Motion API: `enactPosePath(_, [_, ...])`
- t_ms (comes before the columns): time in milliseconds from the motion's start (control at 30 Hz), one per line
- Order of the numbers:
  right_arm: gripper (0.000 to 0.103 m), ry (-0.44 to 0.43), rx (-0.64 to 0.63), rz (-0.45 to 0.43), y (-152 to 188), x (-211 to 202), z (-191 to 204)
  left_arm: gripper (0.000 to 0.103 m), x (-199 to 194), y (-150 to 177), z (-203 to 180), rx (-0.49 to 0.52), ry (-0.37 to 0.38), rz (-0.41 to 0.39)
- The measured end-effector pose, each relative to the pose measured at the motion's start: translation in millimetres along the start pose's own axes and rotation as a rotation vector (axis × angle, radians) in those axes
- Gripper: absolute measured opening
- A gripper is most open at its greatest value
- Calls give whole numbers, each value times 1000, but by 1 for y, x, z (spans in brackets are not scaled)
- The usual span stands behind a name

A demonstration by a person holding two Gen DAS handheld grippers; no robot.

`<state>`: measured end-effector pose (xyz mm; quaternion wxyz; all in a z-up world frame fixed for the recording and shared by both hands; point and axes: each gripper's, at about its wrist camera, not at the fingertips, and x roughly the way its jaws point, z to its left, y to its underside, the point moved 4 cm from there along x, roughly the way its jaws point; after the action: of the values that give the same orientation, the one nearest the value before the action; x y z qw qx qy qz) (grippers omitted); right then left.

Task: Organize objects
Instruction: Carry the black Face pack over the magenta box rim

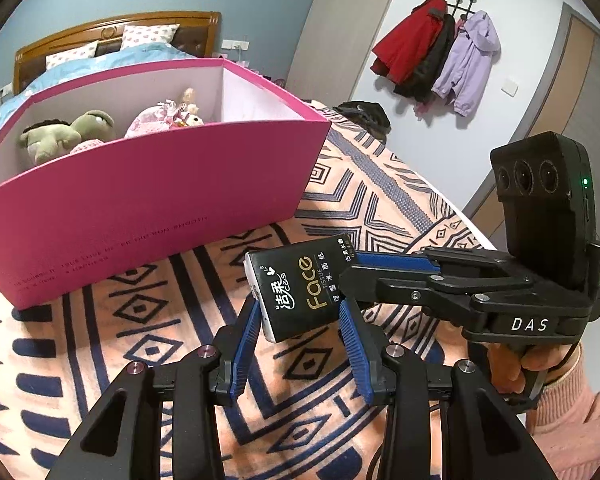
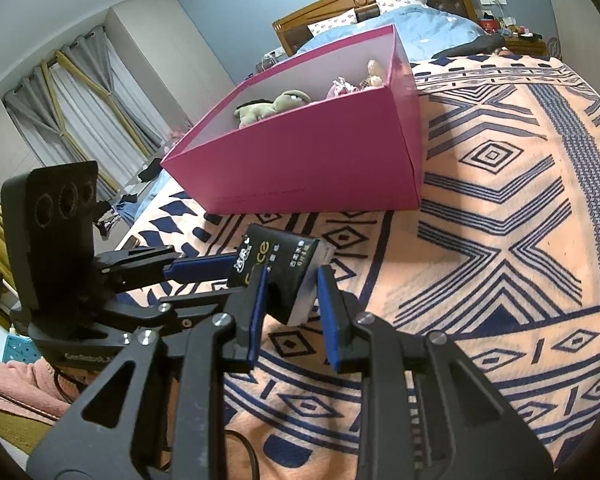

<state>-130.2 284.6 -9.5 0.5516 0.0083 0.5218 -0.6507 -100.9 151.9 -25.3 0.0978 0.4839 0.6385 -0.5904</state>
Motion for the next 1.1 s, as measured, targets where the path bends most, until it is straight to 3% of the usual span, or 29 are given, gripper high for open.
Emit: enactPosePath(1100, [28, -2, -41, -58, -17, -16, 13, 41, -21, -19, -7, 24, -13, -66])
